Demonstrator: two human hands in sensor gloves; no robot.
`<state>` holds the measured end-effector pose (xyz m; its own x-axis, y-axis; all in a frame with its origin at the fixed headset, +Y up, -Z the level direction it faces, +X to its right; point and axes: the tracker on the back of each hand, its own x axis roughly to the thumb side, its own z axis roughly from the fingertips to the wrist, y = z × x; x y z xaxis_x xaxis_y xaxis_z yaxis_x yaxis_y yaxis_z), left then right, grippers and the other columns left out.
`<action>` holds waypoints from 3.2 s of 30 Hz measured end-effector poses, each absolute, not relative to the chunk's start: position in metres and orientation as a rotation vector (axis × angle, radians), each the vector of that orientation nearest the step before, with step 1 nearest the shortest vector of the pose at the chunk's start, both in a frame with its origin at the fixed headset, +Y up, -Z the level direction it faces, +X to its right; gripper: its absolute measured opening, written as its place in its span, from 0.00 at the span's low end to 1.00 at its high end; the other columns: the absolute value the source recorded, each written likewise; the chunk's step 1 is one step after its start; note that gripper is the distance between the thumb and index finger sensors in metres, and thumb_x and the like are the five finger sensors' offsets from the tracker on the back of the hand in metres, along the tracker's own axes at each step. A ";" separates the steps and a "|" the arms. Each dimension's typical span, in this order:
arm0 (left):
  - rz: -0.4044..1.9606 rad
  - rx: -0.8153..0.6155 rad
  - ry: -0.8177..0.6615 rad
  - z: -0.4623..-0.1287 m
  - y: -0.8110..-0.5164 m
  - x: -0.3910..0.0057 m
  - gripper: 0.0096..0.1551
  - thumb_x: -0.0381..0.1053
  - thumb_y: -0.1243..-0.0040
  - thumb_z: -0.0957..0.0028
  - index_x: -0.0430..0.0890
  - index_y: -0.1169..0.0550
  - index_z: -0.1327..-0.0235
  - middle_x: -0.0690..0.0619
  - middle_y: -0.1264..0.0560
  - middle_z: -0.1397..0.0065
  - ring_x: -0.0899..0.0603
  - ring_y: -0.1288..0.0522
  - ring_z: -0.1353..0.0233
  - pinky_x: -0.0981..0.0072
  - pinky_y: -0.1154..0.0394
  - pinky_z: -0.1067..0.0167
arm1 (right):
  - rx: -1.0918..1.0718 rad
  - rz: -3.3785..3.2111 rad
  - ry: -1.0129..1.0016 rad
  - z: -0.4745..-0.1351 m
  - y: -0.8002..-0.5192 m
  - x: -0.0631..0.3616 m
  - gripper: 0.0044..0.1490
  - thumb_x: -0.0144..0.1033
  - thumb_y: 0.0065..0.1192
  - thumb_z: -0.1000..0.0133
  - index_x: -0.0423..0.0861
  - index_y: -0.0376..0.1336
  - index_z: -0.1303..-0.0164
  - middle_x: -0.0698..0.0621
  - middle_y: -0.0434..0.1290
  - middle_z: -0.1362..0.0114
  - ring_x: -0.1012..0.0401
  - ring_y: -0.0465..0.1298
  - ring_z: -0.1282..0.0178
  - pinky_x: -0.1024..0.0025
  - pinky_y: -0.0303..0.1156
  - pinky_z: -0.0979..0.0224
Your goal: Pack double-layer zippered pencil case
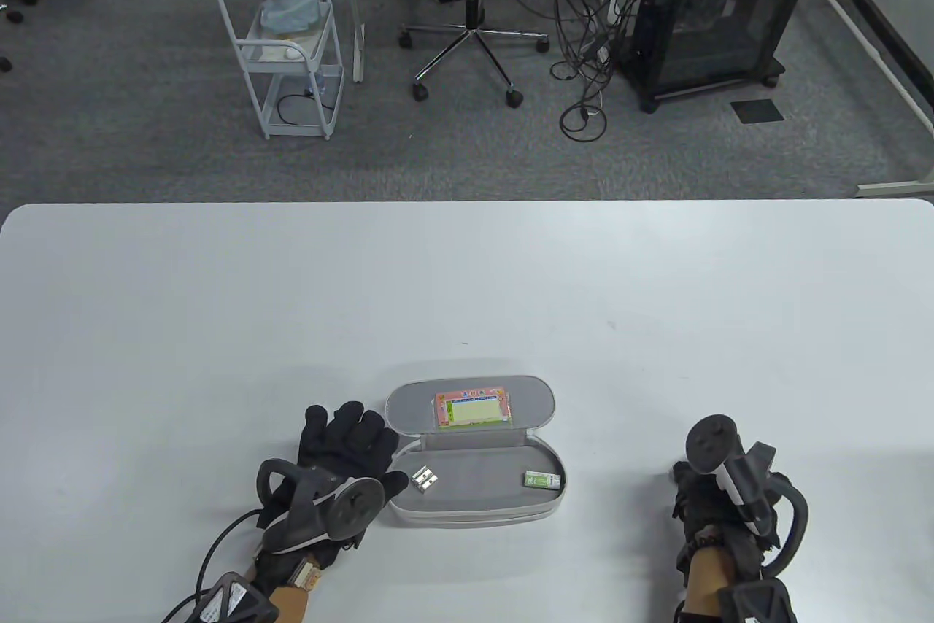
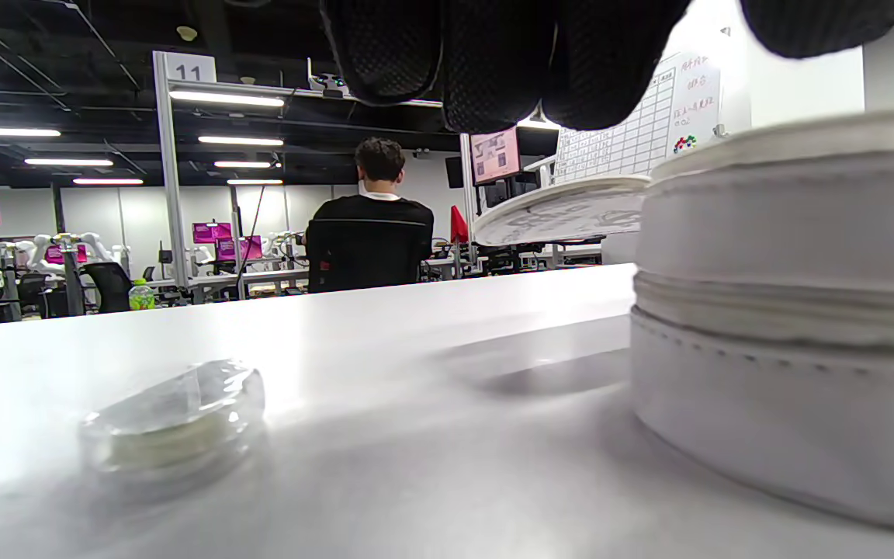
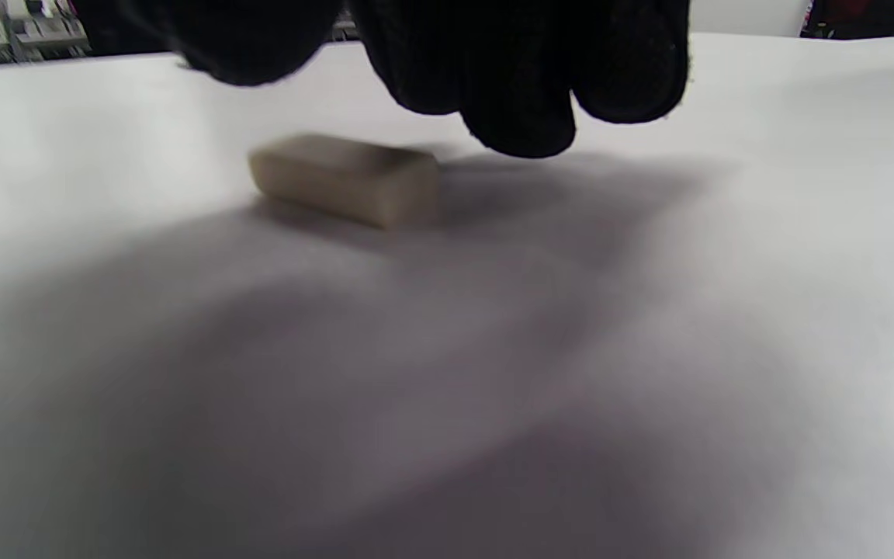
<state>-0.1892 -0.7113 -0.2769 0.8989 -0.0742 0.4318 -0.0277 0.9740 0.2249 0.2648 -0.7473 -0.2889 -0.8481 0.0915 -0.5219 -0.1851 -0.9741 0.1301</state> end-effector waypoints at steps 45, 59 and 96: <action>-0.100 0.205 -0.470 -0.279 -0.711 -0.195 0.33 0.71 0.50 0.53 0.56 0.23 0.41 0.52 0.25 0.26 0.34 0.32 0.21 0.29 0.44 0.26 | 0.680 2.962 -0.507 -0.249 -0.717 0.055 0.39 0.49 0.59 0.50 0.49 0.60 0.28 0.43 0.65 0.25 0.43 0.61 0.26 0.39 0.40 0.22; -0.030 0.061 -0.070 -0.307 -0.713 -0.289 0.44 0.76 0.50 0.56 0.54 0.32 0.30 0.48 0.31 0.20 0.31 0.37 0.18 0.28 0.46 0.26 | 0.334 2.651 -0.566 -0.269 -0.708 0.153 0.36 0.52 0.57 0.48 0.46 0.64 0.33 0.42 0.65 0.26 0.43 0.62 0.27 0.39 0.41 0.22; -0.346 0.127 -0.591 -0.290 -0.719 -0.093 0.35 0.71 0.47 0.54 0.62 0.32 0.33 0.48 0.35 0.20 0.33 0.43 0.17 0.28 0.52 0.25 | 0.249 2.656 -0.495 -0.277 -0.714 0.169 0.37 0.53 0.58 0.49 0.46 0.64 0.32 0.42 0.66 0.26 0.43 0.63 0.27 0.39 0.42 0.22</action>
